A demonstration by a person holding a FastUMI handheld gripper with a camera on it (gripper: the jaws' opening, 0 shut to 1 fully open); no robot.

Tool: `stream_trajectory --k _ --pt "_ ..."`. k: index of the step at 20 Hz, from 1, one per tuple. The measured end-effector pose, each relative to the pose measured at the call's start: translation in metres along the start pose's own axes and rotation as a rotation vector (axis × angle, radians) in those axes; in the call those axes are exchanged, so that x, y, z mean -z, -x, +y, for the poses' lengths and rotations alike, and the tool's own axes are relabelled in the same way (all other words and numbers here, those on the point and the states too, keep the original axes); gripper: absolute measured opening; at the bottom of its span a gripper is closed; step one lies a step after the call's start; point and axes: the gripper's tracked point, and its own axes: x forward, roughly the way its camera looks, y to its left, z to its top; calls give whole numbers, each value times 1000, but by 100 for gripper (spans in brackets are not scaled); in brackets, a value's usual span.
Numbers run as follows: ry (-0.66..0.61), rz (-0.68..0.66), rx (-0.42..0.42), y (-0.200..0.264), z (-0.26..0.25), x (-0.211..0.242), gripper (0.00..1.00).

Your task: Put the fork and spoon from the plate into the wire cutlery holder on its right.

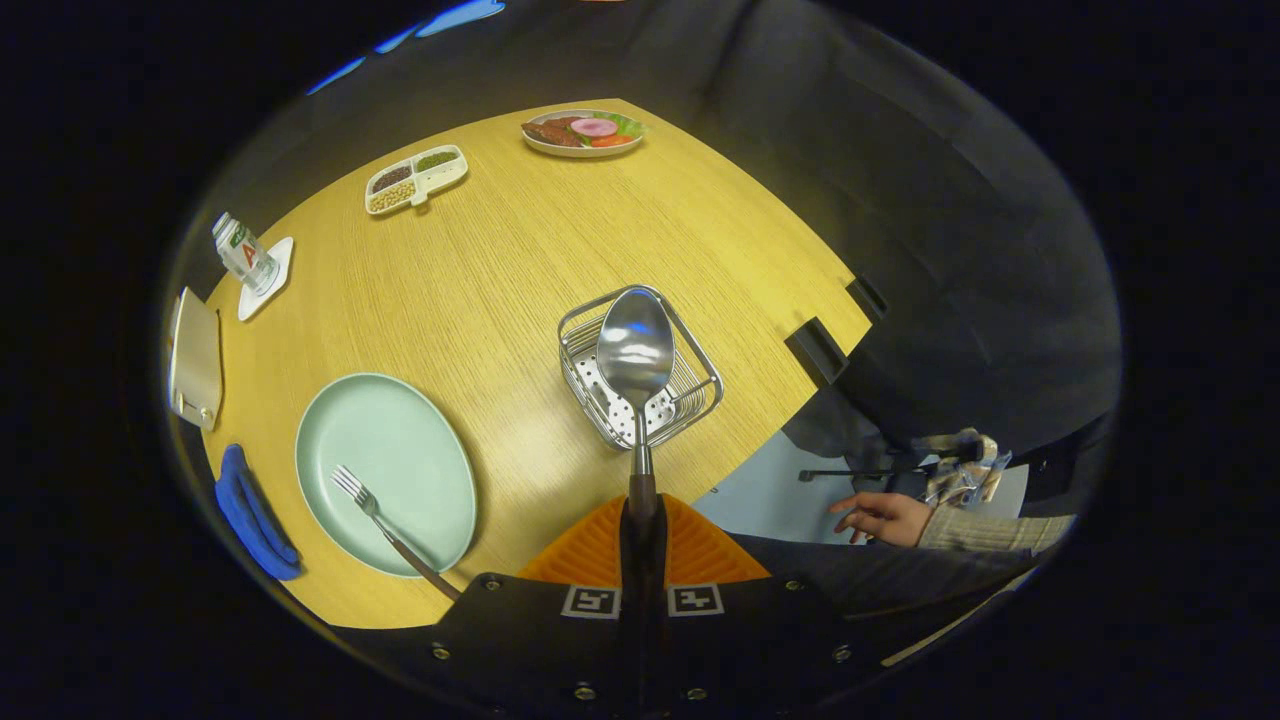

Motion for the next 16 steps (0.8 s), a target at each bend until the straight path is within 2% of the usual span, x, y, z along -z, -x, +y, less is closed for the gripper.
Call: stream_trajectory --k 9,11,12,16 --pt "21 16 -9 -6 0 -11 3" --pt "24 -2 -22 -7 3 -16 7" --pt "29 -5 0 -10 0 -19 10" --pt "42 -49 2 -2 -2 -38 12"
